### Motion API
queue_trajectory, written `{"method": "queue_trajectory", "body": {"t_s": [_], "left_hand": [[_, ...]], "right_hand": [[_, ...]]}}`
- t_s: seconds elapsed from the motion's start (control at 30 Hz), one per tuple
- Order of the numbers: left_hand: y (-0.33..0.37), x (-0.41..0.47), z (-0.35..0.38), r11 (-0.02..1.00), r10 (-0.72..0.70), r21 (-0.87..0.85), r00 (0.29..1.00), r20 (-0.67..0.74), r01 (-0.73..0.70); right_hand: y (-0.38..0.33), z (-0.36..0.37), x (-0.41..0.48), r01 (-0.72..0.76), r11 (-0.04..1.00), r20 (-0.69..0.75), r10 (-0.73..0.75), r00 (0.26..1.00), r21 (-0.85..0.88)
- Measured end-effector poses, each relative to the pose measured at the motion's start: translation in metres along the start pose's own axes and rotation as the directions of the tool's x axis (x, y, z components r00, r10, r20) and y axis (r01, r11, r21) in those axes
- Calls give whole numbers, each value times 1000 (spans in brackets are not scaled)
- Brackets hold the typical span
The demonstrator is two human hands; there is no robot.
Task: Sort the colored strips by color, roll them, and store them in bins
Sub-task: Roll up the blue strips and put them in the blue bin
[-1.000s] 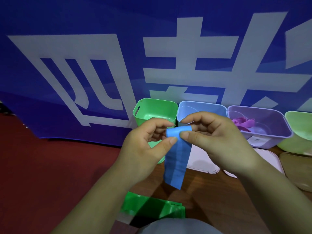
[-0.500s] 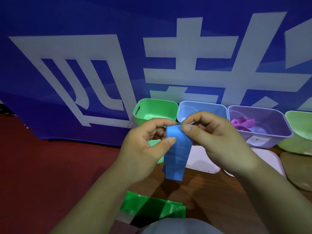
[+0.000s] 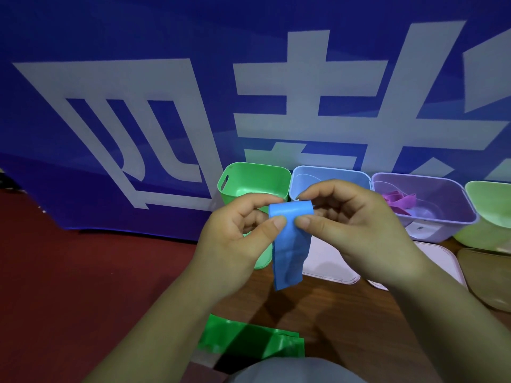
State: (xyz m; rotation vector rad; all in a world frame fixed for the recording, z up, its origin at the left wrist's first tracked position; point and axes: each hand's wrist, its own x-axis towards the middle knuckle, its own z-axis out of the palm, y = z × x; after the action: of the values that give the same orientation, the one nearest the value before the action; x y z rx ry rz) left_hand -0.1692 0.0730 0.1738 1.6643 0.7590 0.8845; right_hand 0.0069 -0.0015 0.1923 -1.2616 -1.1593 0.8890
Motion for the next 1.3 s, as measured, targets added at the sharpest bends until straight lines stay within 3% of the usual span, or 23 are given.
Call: {"method": "queue_trajectory", "body": {"t_s": [0.17, 0.5, 0.87, 1.3], "left_hand": [[0, 0, -2, 995, 48, 92, 999, -2, -48], [2, 0, -3, 988, 128, 84, 992, -5, -127], [3, 1, -4, 981, 139, 141, 990, -17, -135], [3, -1, -2, 995, 90, 40, 995, -32, -89]], "right_hand": [[0, 2, -1, -3, 1000, -29, 3, 1000, -1], [-2, 2, 0, 12, 1000, -34, -12, 999, -15], [-4, 7, 2, -84, 996, -66, 84, 994, 7], [0, 10, -2, -95, 995, -66, 96, 993, 29]]}}
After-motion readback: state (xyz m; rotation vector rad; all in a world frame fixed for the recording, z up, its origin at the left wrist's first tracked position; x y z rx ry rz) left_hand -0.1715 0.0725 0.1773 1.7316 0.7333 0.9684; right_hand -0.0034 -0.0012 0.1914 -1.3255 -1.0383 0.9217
